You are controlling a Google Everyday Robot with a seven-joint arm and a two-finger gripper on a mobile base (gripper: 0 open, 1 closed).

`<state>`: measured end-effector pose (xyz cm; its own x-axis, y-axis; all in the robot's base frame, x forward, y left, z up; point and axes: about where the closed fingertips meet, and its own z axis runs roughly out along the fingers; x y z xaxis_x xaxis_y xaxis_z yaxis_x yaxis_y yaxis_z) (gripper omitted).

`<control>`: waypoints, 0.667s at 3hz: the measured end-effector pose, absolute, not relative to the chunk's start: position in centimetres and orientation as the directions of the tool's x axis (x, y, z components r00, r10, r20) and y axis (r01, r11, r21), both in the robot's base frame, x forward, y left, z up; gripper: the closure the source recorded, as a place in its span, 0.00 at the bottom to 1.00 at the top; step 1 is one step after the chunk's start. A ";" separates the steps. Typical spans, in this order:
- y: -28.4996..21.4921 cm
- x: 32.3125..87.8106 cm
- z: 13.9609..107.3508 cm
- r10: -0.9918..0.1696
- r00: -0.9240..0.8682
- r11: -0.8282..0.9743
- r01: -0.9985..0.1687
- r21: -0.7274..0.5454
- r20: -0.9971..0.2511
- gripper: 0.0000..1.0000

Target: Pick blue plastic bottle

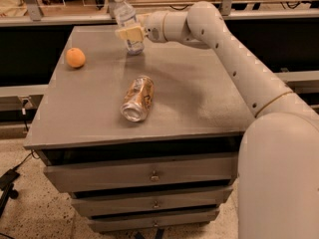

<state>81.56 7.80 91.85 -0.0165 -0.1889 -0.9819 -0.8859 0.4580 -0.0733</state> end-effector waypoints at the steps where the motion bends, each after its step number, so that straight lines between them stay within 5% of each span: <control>1: 8.2 81.5 91.7 -0.189 -0.017 0.454 -0.888 -0.072 -0.982 0.64; 2: 8.3 81.5 92.5 -0.135 -0.020 0.462 -0.886 -0.045 -0.991 0.87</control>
Offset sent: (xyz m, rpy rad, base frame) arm 0.0011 -0.0021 0.0236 0.1636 0.0020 -0.0222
